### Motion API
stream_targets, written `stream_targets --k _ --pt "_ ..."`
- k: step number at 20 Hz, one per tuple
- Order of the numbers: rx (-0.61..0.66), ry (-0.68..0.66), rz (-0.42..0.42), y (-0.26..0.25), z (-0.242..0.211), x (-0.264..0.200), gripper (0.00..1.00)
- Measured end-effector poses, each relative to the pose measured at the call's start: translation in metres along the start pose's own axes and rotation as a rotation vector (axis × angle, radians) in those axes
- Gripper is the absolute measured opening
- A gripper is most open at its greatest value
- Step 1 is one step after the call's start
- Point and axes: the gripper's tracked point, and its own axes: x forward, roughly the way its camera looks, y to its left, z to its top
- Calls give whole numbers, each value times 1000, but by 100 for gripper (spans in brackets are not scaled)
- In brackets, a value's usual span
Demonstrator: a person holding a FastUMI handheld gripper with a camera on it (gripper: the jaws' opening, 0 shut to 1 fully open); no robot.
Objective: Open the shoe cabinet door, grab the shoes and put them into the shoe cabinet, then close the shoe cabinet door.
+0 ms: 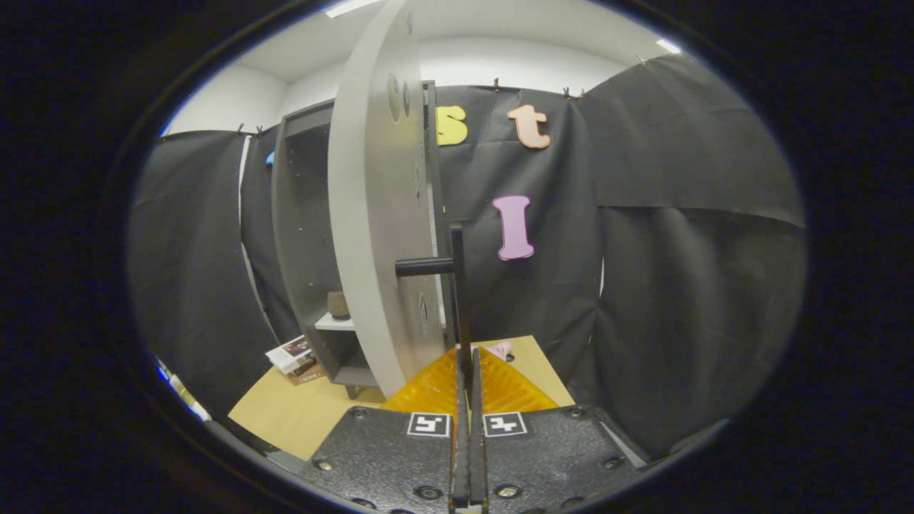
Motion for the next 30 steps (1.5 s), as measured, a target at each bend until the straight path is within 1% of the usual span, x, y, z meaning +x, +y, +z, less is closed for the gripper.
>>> stream_targets --k 3,5,6,7,8,12,14,16,19,21,23,25,27,28,30 --pt "0 16 -11 -4 -2 -5 5" --pt "0 -1 -46 -9 3 -14 6" --pt "-14 -8 -76 -14 2 -22 10" --pt "-27 -11 -104 -19 0 -30 16" --pt "-41 -18 -124 -20 -2 -37 32" --pt "-77 -43 -181 -15 -15 -72 60" --pt "-67 -64 -171 4 -28 -83 73" --pt "-50 -31 -159 23 -62 -87 86" --pt "-13 40 -109 62 -114 -86 87" --pt "-29 95 -77 89 -153 -74 88" --pt "-41 140 -46 113 -186 -56 88" --pt "-23 186 -10 132 -215 -38 88" --pt "-1 241 19 152 -246 -14 88" --pt "-2 266 43 163 -261 0 88" --pt "-22 300 60 173 -284 27 88"
